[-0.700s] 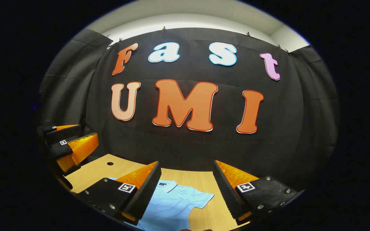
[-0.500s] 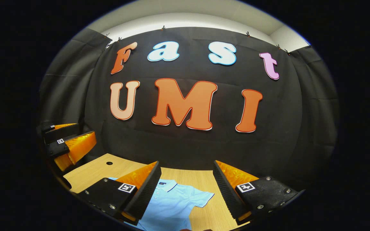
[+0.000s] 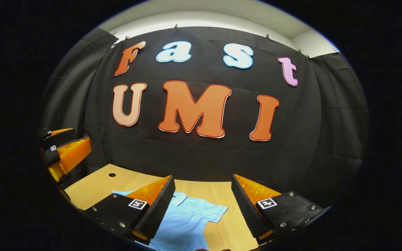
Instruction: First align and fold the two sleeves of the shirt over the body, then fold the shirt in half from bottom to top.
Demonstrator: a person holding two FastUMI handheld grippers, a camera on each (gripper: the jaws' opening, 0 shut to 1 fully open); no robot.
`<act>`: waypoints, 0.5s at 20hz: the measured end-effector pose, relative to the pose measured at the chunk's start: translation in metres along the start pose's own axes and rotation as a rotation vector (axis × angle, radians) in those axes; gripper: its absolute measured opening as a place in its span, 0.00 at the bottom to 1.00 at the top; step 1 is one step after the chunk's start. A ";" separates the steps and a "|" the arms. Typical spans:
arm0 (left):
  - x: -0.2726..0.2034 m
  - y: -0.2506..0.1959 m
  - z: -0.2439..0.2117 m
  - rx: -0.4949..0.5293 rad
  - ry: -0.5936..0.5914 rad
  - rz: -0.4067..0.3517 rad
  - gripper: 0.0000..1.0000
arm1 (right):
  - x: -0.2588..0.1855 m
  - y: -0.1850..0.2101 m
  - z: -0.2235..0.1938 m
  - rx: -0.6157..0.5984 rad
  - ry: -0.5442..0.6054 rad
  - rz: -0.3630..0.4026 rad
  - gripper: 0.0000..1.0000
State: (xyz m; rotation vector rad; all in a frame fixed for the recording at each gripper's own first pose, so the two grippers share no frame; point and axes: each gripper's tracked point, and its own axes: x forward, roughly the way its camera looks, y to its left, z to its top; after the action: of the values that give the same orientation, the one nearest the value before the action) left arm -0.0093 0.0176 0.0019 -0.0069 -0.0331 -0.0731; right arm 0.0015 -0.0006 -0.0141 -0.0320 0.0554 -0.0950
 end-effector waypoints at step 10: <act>0.024 -0.018 -0.007 0.043 0.040 0.079 1.00 | 0.079 -0.026 -0.094 0.045 0.332 0.079 0.99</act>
State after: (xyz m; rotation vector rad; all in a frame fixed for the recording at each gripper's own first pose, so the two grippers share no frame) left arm 0.0133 -0.0022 -0.0040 0.0361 0.0061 0.0061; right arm 0.0722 -0.0371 -0.1112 0.0310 0.3861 -0.0214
